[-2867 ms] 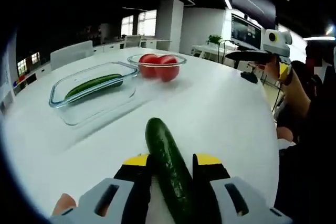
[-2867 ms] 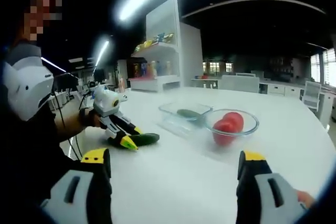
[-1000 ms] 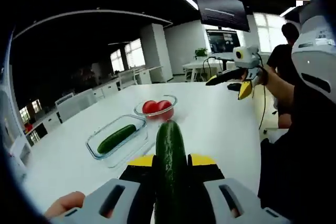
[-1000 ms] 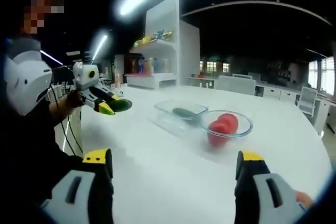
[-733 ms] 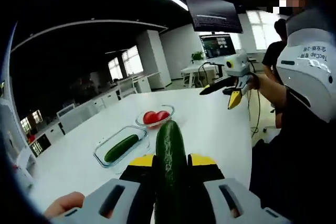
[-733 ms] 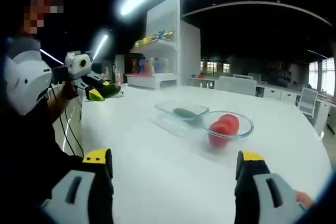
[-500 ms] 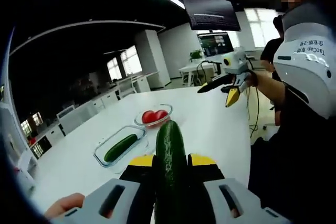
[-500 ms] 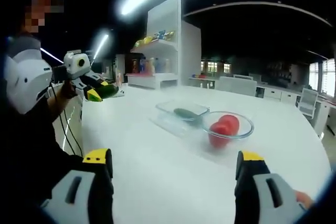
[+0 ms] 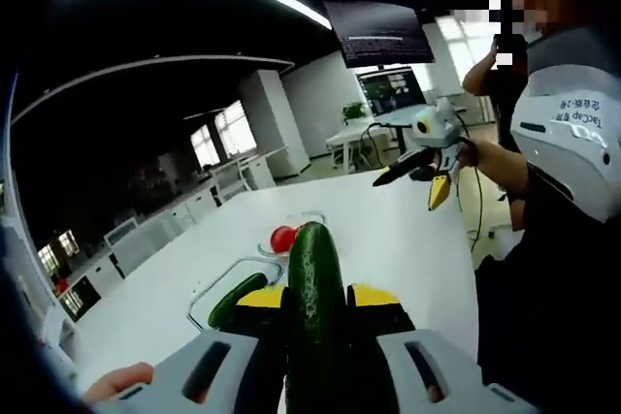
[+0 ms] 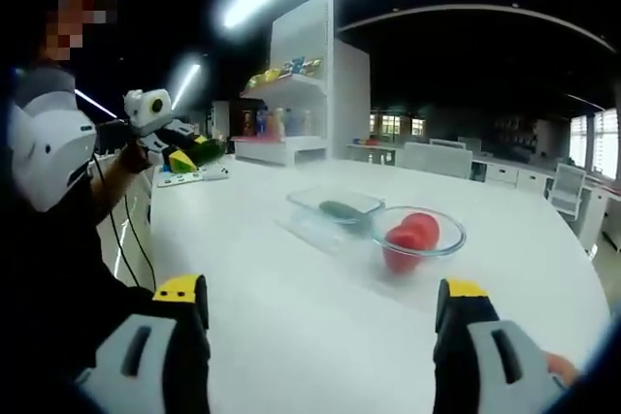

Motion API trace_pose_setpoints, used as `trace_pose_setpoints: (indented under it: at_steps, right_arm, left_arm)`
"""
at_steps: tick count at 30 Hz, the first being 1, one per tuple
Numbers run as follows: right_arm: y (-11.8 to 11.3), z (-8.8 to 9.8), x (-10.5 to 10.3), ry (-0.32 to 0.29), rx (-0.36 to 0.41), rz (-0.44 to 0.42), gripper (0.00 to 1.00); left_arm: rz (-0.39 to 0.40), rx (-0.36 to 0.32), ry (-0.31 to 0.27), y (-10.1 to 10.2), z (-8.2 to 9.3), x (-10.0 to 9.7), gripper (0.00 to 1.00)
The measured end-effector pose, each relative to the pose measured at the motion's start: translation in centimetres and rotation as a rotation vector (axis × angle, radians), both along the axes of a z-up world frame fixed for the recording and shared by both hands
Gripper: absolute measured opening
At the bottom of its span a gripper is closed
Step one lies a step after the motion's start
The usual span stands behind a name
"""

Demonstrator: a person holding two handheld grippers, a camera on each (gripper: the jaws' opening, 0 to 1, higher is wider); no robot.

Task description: Sort the scattered tomatoes and cucumbers on the table and place them into their respective storage containers

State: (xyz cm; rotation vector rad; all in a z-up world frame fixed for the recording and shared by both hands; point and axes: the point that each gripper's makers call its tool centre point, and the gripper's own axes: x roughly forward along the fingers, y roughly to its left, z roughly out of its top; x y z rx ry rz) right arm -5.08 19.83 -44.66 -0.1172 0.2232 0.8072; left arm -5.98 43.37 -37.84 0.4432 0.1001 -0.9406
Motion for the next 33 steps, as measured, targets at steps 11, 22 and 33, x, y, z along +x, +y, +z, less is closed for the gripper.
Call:
trace_pose_setpoints:
  at_steps: [11, 22, 33]
  right_arm:
    - [-0.8, 0.3, -0.2, -0.007, -0.002, -0.026, 0.93]
    - [-1.2, 0.5, -0.5, -0.011, -0.001, -0.045, 0.93]
    - [-2.0, 0.4, -0.6, -0.011, 0.0, -0.068, 0.93]
  left_arm:
    - [-0.02, 0.057, -0.095, 0.5, 1.7, 6.0, 0.23]
    - [-0.114, 0.141, -0.226, -2.0, 2.6, 12.1, 0.23]
    - [-0.338, 0.247, -0.224, -5.0, -1.9, 15.7, 0.23]
